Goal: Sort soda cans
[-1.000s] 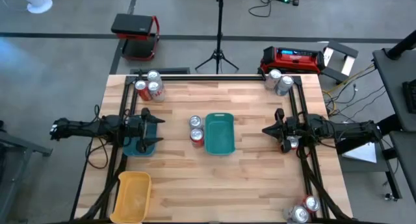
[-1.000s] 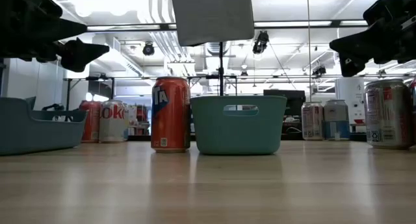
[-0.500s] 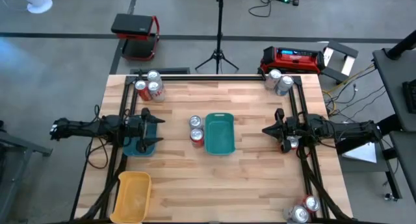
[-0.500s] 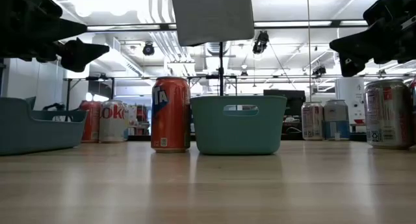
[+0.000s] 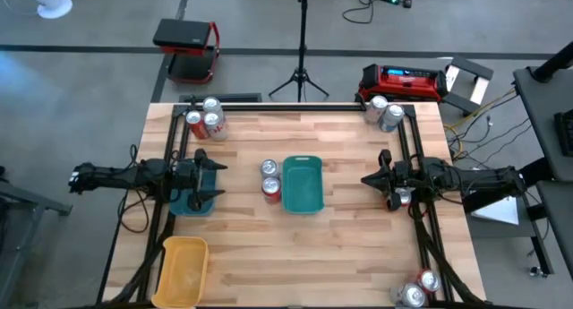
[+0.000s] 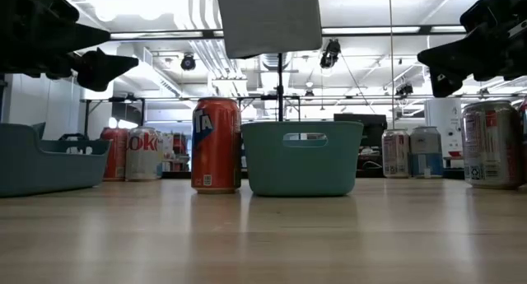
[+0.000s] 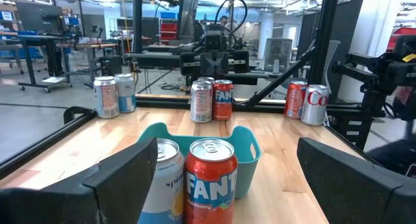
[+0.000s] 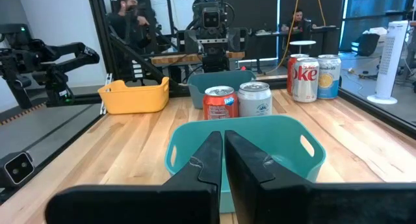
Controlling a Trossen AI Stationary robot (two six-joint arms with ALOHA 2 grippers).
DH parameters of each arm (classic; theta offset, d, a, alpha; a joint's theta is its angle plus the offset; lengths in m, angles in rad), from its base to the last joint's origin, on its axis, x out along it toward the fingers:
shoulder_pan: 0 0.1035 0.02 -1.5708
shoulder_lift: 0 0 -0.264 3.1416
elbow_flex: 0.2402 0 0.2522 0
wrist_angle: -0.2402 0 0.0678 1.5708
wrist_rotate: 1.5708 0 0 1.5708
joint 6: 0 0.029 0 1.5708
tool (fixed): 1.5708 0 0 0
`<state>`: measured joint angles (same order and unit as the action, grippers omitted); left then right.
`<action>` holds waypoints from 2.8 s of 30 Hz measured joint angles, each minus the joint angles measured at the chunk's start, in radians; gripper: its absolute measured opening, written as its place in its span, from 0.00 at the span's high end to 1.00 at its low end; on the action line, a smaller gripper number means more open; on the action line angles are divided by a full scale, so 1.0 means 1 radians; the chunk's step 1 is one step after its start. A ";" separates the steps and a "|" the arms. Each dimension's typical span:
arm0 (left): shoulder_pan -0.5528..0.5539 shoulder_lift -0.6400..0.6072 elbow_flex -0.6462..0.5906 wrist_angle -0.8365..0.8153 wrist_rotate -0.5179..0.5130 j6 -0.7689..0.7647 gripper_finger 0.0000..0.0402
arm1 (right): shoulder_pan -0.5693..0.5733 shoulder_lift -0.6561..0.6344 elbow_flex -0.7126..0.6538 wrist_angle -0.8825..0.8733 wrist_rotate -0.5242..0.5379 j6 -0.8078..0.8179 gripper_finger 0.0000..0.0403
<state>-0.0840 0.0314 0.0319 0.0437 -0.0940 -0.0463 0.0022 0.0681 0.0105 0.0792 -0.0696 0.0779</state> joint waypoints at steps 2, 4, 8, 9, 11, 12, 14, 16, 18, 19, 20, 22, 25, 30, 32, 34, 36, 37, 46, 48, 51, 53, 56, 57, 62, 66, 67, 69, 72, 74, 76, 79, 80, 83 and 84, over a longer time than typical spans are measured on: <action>0.000 0.000 0.000 0.000 0.000 0.000 0.12 | 0.000 0.000 0.000 0.000 0.000 0.000 0.97; 0.000 0.000 0.000 0.000 0.000 0.000 0.12 | 0.000 0.000 0.000 0.003 0.000 0.000 0.97; 0.000 0.000 0.000 0.000 0.000 0.000 0.12 | 0.000 0.000 0.000 0.008 0.000 0.007 0.97; 0.000 0.000 0.000 0.000 0.000 0.000 0.12 | 0.000 0.000 0.000 0.010 0.002 0.032 0.97; 0.000 0.000 0.000 0.000 0.000 0.000 0.12 | 0.000 0.000 0.000 0.019 0.018 0.126 0.97; 0.000 0.000 0.000 0.000 0.000 0.000 0.12 | 0.000 0.000 0.000 0.027 0.018 0.165 0.97; 0.000 0.000 0.000 0.000 0.000 0.000 0.12 | 0.000 0.000 0.000 0.049 0.018 0.246 0.97; 0.000 0.000 0.000 0.000 0.000 0.000 0.12 | 0.000 0.005 0.000 0.075 0.018 0.311 0.97; 0.000 0.000 0.000 0.000 0.000 0.000 0.12 | 0.000 0.012 0.005 0.117 0.017 0.351 0.97; 0.000 0.000 0.000 0.000 0.000 0.000 0.12 | 0.000 0.019 0.017 0.107 0.017 0.368 0.97; 0.000 0.000 0.000 0.000 0.000 0.000 0.12 | 0.000 0.036 0.043 0.097 0.018 0.375 0.97; 0.000 0.000 0.000 0.000 0.000 0.000 0.12 | 0.000 0.075 0.107 0.062 0.018 0.375 0.95; 0.000 0.000 0.000 0.000 0.000 0.000 0.12 | 0.000 0.162 0.246 -0.081 0.056 0.359 0.89; 0.000 0.000 0.000 0.000 0.000 0.000 0.12 | 0.000 0.361 0.515 -0.455 0.137 0.393 0.66; 0.000 0.000 0.000 0.000 0.000 0.000 0.12 | 0.000 0.447 0.621 -0.605 0.147 0.409 0.55; 0.000 0.000 0.000 0.000 0.000 0.000 0.12 | 0.000 0.531 0.728 -0.738 0.150 0.438 0.44; 0.000 0.000 0.000 0.000 0.000 0.000 0.12 | 0.000 0.621 0.821 -0.859 0.150 0.447 0.34; 0.000 0.000 0.000 0.000 0.000 0.000 0.12 | 0.000 0.661 0.862 -0.924 0.151 0.453 0.30; 0.000 0.000 0.000 0.000 0.000 0.000 0.12 | 0.000 0.961 1.033 -1.370 0.143 0.562 0.04; 0.000 0.000 0.000 0.000 0.000 0.000 0.12 | -0.001 0.994 1.023 -1.397 0.141 0.567 0.02; 0.000 0.000 0.000 0.000 0.000 0.000 0.12 | -0.015 1.015 1.005 -1.404 0.140 0.567 0.01; 0.000 0.000 0.000 0.000 0.000 0.000 0.12 | -0.037 1.016 0.986 -1.407 0.141 0.567 0.01; 0.000 0.000 0.000 0.000 0.000 0.000 0.12 | -0.089 1.001 0.943 -1.415 0.138 0.574 0.01; 0.000 0.000 0.000 0.000 0.000 0.000 0.12 | -0.108 0.990 0.927 -1.414 0.130 0.577 0.01; 0.000 0.000 0.000 0.000 0.000 0.000 0.12 | -0.185 0.968 0.871 -1.405 0.087 0.578 0.01; 0.000 0.000 0.000 0.000 0.000 0.000 0.12 | -0.218 0.976 0.823 -1.391 0.033 0.561 0.01; 0.000 0.000 0.000 0.000 0.000 0.000 0.12 | -0.219 0.981 0.811 -1.382 0.022 0.559 0.01; 0.000 0.000 0.000 0.000 0.000 0.000 0.12 | -0.219 0.990 0.793 -1.371 0.010 0.556 0.01; 0.000 0.000 0.000 0.000 0.000 0.000 0.12 | -0.219 1.006 0.787 -1.360 0.009 0.537 0.01; 0.000 0.000 0.000 0.000 0.000 0.000 0.12 | -0.219 1.015 0.787 -1.347 0.007 0.523 0.03; 0.000 0.000 0.000 0.000 -0.001 0.000 0.12 | -0.219 1.027 0.787 -1.345 0.001 0.500 0.07; 0.000 0.000 0.000 0.000 0.000 0.000 0.12 | -0.219 1.051 0.787 -1.345 0.000 0.481 0.15; 0.000 0.000 0.000 0.000 0.000 0.000 0.12 | -0.219 1.060 0.787 -1.347 -0.001 0.475 0.19; 0.000 0.000 0.000 0.000 0.000 0.000 0.12 | -0.219 1.088 0.796 -1.349 -0.002 0.442 0.26; 0.000 0.000 0.000 0.000 0.000 0.000 0.12 | -0.220 1.099 0.803 -1.351 -0.002 0.424 0.26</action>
<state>-0.0839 0.0311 0.0317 0.0438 -0.0944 -0.0463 -0.2180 1.1668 0.8139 -1.2720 -0.0711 0.5019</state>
